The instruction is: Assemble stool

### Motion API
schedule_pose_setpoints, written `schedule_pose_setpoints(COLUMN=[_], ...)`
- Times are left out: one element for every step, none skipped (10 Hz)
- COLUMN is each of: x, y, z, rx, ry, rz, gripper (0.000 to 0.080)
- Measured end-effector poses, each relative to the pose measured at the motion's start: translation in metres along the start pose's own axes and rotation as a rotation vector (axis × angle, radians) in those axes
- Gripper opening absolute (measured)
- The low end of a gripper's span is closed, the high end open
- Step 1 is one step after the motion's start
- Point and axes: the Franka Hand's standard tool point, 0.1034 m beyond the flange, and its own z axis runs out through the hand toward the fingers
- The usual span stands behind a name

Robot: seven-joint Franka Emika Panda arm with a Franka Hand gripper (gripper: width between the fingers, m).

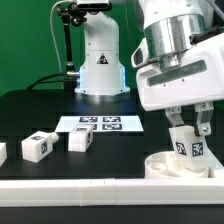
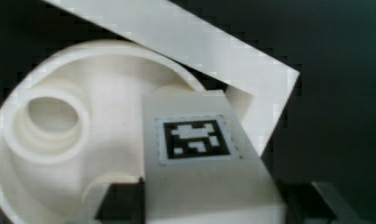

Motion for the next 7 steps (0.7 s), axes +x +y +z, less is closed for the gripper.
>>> schedule_pose_setpoints(x=[0.0019,0.0029,0.0027,0.0025,0.0024,0.0027,0.0000], y=[0.0004,0.0006,0.0006,0.0008,0.0008,-0.0008,-0.0032], z=[-0.0004,-0.0008,-0.0009,-0.0006,-0.0007,-0.0036,-0.0082], rx=[0.009,0.020,0.021,0.021,0.020,0.016,0.008], ry=[-0.003,-0.010,-0.012,-0.012,-0.012,-0.020,-0.034], rz=[0.085,0.158,0.181,0.166,0.164,0.138,0.125], gripper=[0.0348,0.0348,0.0348,0.0348,0.0547,0.0617,0.0617])
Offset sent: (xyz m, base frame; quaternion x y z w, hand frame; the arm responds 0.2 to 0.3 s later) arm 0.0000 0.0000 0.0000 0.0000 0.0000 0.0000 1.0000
